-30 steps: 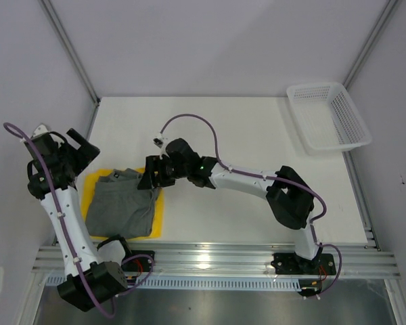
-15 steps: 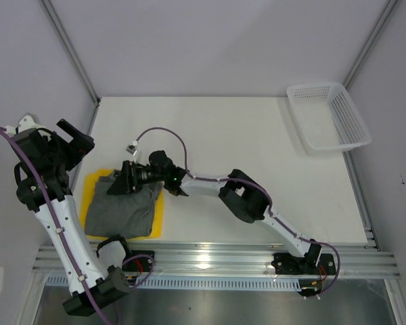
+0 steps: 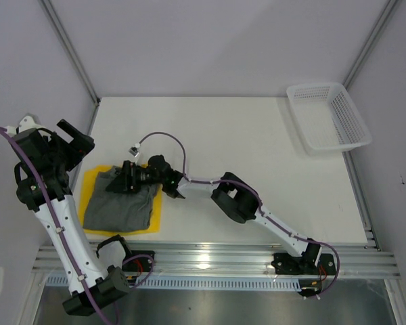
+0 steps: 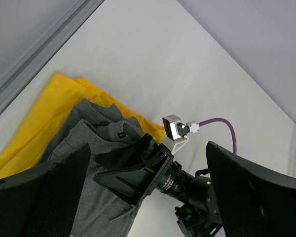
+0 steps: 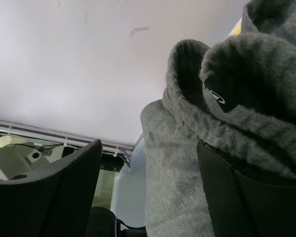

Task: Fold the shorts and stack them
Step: Neatly place the folded shorts to the corner

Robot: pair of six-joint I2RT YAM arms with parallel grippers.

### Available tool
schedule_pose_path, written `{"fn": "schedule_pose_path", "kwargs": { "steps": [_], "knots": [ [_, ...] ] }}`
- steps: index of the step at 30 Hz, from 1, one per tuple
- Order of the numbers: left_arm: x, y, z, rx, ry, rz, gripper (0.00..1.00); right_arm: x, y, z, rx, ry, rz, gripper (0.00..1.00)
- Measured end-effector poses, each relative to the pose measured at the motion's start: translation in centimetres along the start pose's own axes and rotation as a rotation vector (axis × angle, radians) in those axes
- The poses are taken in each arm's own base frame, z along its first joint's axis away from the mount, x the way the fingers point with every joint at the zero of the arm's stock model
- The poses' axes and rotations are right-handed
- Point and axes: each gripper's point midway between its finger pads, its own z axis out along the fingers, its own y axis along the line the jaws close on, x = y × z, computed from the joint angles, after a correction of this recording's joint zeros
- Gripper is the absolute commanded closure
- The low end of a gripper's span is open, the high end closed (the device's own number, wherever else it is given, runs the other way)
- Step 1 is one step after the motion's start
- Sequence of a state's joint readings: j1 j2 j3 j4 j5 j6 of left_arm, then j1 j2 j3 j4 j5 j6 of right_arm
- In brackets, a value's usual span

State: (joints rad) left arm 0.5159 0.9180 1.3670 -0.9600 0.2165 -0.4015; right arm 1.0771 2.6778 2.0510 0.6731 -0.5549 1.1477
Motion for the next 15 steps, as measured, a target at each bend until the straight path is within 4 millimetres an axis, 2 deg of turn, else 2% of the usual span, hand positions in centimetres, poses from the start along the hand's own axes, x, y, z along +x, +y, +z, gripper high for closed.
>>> {"fn": "schedule_pose_path", "kwargs": {
  "steps": [4,7,9,10,15],
  "knots": [
    [0.0,0.0,0.0,0.001,0.0,0.0,0.01,-0.1,0.3,-0.2,0.032,0.015,-0.035,0.2],
    [0.0,-0.2,-0.2,0.01,-0.001,0.001,0.01,-0.3,2.0,-1.3,0.069,0.021,-0.076,0.19],
    [0.1,-0.5,-0.4,0.028,-0.002,0.004,0.01,-0.8,4.3,-2.7,0.087,0.01,-0.118,0.18],
    [0.1,-0.6,-0.5,0.035,-0.004,0.005,0.01,-1.0,4.8,-3.0,0.09,0.005,-0.131,0.17],
    [1.2,-1.6,-0.9,0.106,0.0,0.015,0.01,-2.8,9.8,-8.8,0.161,-0.078,-0.256,0.05]
  ]
}}
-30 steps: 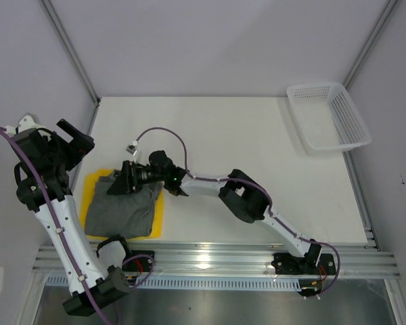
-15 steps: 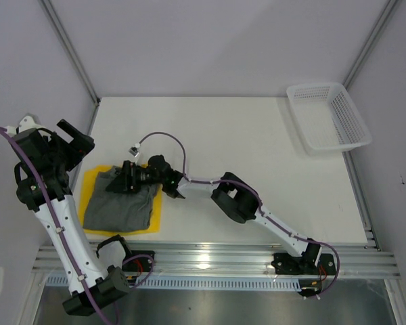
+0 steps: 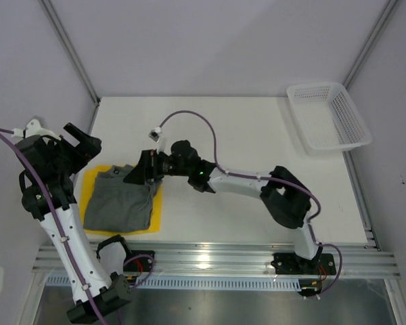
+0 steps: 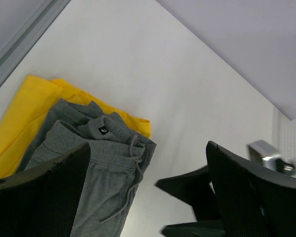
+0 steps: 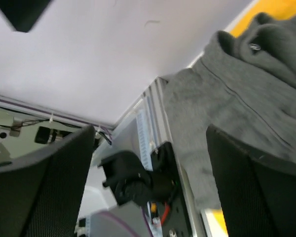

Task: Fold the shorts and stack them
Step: Neatly place the folded shorts to the corner

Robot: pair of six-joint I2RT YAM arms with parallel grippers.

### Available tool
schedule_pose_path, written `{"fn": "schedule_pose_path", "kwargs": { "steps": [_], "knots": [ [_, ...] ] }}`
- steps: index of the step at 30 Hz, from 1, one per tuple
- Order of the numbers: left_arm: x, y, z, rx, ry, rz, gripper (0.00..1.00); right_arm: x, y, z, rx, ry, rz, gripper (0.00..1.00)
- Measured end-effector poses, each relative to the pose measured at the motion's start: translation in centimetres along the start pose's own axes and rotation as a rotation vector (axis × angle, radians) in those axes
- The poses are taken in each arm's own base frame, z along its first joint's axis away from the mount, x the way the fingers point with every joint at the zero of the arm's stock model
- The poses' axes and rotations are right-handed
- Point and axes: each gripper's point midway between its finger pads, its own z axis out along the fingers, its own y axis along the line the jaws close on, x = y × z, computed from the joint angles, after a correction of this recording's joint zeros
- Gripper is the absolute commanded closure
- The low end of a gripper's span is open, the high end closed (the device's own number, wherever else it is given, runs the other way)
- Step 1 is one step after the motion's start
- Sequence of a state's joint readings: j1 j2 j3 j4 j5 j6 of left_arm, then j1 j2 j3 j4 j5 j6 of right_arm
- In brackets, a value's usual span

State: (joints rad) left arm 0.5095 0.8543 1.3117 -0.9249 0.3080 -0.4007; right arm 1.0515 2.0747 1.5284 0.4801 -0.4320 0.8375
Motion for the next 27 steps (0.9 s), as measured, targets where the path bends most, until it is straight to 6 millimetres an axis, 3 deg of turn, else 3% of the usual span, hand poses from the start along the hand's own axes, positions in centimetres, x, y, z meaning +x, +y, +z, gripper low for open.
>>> {"fn": "schedule_pose_path", "kwargs": {
  "steps": [4,8,13,20,23,27],
  "knots": [
    [2.0,-1.0,1.1,0.067,0.036,0.022,0.01,-3.5,0.4,-6.2,0.094,-0.1,-0.082,0.01],
    [5.2,-3.3,3.0,0.143,0.114,0.055,0.01,-7.0,-1.6,-13.3,0.286,-0.211,-0.158,0.0],
    [10.6,-5.6,5.3,0.205,0.203,0.087,0.01,-8.8,-3.1,-22.0,0.519,-0.311,-0.257,0.01],
    [18.5,-7.9,5.7,0.271,0.227,0.245,0.01,-9.2,-4.0,-35.2,0.744,-0.51,-0.321,0.0],
    [21.0,-7.0,5.8,0.3,0.202,0.273,0.01,-7.6,-4.6,-37.7,0.792,-0.536,-0.339,0.01],
    [23.6,-4.9,5.8,0.316,0.177,0.288,0.01,-4.8,-6.8,-40.1,0.884,-0.544,-0.341,0.01]
  ]
}}
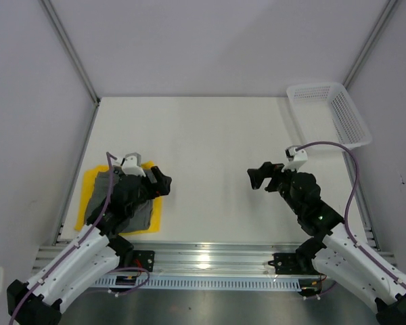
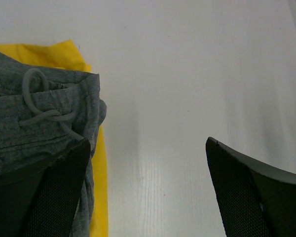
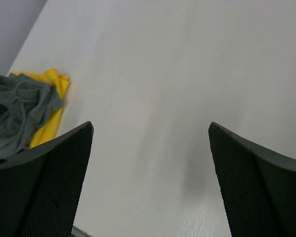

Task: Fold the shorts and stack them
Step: Neatly place the folded shorts to the corner

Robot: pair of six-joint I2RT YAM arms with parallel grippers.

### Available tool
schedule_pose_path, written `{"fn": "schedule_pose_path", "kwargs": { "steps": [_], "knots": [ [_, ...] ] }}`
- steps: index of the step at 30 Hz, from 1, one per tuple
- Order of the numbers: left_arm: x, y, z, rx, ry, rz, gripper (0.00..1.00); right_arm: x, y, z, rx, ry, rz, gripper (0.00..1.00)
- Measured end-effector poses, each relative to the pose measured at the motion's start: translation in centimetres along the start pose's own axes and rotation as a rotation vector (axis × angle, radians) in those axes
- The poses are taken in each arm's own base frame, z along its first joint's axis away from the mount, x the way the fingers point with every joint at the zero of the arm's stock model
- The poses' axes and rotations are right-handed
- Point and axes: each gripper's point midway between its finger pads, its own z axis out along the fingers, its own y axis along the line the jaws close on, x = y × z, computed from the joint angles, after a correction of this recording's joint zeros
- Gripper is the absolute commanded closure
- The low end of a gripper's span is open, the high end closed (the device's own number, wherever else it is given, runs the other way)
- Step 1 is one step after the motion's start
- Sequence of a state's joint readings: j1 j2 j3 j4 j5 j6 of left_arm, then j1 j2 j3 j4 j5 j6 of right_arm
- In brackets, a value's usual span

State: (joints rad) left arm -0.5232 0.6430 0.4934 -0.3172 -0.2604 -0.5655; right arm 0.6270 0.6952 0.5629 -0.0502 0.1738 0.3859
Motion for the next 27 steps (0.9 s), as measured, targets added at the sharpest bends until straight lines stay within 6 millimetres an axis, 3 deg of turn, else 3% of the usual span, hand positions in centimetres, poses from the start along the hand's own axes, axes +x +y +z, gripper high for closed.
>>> {"fn": "schedule_pose_path", "kwargs": {
  "steps": [5,10,14,27],
  "knots": [
    [1.2,-0.5,-0.3,0.075,-0.074,0.0,0.01,3.0,-3.4,-1.0,0.098,0.001,-0.026,0.0],
    [2.9,-0.4,0.3,0.117,-0.106,-0.006,0.01,5.0,-5.3,-1.1,0.151,-0.002,-0.035,0.01],
    [4.2,0.0,0.7,0.121,-0.092,0.001,0.01,6.0,-5.9,-0.9,0.167,0.014,-0.038,0.0],
    [3.6,-0.3,0.4,0.166,-0.156,-0.027,0.01,6.4,-6.1,-0.4,0.178,0.015,-0.035,0.01]
  ]
}}
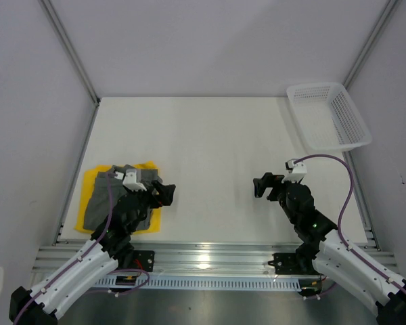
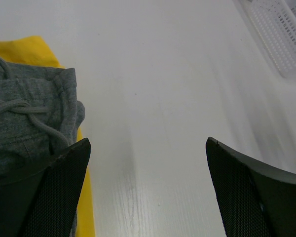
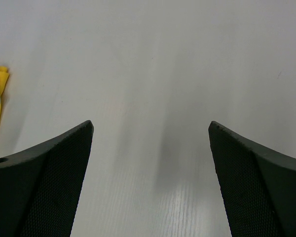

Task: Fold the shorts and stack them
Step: Neatly place the folded shorts to the corner

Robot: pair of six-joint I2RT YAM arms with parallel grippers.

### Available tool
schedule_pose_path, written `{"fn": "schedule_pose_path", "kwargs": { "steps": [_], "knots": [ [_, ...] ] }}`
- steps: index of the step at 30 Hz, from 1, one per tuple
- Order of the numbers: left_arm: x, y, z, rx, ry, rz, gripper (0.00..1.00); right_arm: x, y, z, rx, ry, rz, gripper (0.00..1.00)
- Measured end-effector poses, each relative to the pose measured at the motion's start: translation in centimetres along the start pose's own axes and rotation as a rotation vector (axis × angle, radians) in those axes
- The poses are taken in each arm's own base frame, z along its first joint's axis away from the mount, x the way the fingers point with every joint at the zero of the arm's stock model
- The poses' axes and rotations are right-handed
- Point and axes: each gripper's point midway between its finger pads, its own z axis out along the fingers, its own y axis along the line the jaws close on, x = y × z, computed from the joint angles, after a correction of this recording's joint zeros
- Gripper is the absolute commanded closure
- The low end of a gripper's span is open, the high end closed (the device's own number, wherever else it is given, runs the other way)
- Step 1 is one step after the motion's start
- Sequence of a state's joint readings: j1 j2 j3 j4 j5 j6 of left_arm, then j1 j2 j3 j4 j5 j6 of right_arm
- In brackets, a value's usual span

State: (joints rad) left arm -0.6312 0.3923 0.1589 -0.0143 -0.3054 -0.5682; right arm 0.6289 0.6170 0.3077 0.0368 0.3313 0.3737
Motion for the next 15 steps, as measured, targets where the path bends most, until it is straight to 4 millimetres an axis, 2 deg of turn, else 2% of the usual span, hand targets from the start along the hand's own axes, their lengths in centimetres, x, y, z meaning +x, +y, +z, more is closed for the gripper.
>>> {"fn": "schedule_pose_path", "kwargs": {
  "steps": [15],
  "knots": [
    [0.1,0.08,0.1,-0.005,0.003,0.001,0.01,-0.25,0.13,-0.24,-0.005,-0.016,0.002,0.0]
  ]
}}
